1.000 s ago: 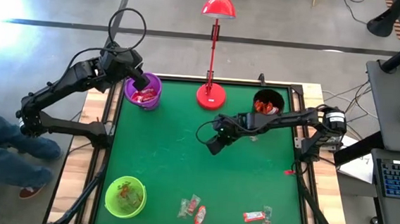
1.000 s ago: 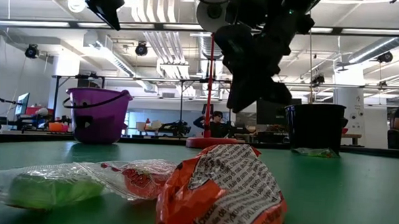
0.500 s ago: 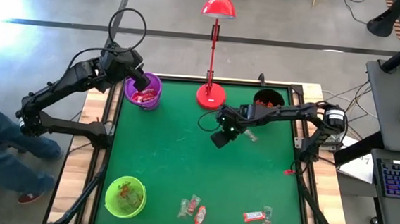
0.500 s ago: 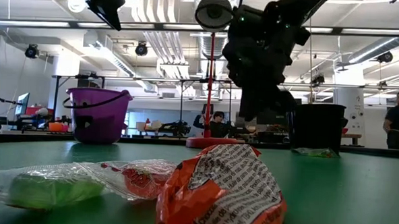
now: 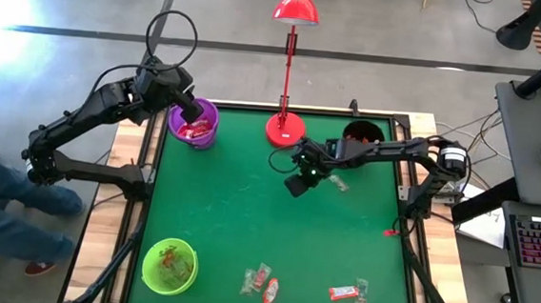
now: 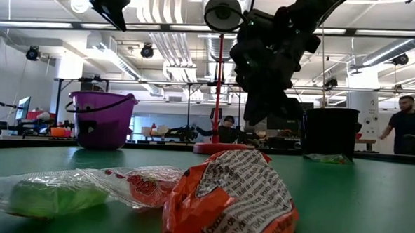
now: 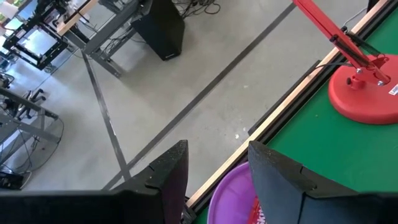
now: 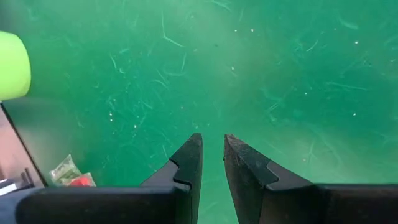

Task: Sort candy
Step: Put the green gummy into the light green bucket

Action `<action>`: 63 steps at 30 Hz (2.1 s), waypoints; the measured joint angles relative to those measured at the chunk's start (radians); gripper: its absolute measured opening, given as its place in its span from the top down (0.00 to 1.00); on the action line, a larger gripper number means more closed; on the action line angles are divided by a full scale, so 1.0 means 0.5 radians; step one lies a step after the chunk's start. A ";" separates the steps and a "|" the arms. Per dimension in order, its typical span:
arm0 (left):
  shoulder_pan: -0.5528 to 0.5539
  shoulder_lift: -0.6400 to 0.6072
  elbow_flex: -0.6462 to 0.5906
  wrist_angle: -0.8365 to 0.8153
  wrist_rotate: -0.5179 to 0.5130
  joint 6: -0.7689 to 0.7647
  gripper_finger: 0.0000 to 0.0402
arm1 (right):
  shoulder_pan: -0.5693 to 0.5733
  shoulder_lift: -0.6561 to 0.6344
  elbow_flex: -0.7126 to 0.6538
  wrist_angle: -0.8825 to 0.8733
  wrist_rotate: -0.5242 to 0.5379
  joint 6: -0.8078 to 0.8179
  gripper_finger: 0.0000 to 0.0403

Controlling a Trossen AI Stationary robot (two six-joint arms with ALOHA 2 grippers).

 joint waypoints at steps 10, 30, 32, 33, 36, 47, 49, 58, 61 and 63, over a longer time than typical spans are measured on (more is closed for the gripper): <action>0.000 0.000 0.001 0.050 0.003 0.012 0.63 | 0.000 0.000 0.001 0.009 -0.008 0.230 0.85; -0.002 -0.001 0.002 0.068 0.003 0.054 0.63 | 0.036 0.053 0.014 0.127 0.252 0.217 0.85; -0.002 -0.001 0.002 0.068 0.003 0.054 0.63 | 0.036 0.053 0.014 0.122 0.255 0.217 0.85; -0.002 -0.001 0.002 0.068 0.003 0.054 0.63 | 0.036 0.053 0.014 0.122 0.255 0.217 0.85; -0.002 -0.001 0.002 0.068 0.003 0.054 0.63 | 0.039 0.054 0.014 0.129 0.255 0.214 0.85; -0.002 -0.001 0.002 0.061 0.003 0.054 0.63 | 0.075 0.055 0.014 0.412 0.153 0.231 0.85; -0.002 -0.001 0.002 0.059 0.003 0.053 0.63 | 0.074 0.056 0.013 0.410 0.088 0.232 0.85; -0.002 -0.001 -0.001 0.059 0.003 0.053 0.63 | 0.075 0.056 0.013 0.412 0.093 0.240 0.85; -0.002 -0.001 -0.002 0.059 0.003 0.045 0.63 | 0.075 0.056 0.013 0.412 0.099 0.225 0.85; -0.002 -0.001 -0.002 0.059 0.003 0.038 0.63 | 0.075 0.056 0.013 0.412 0.099 0.205 0.85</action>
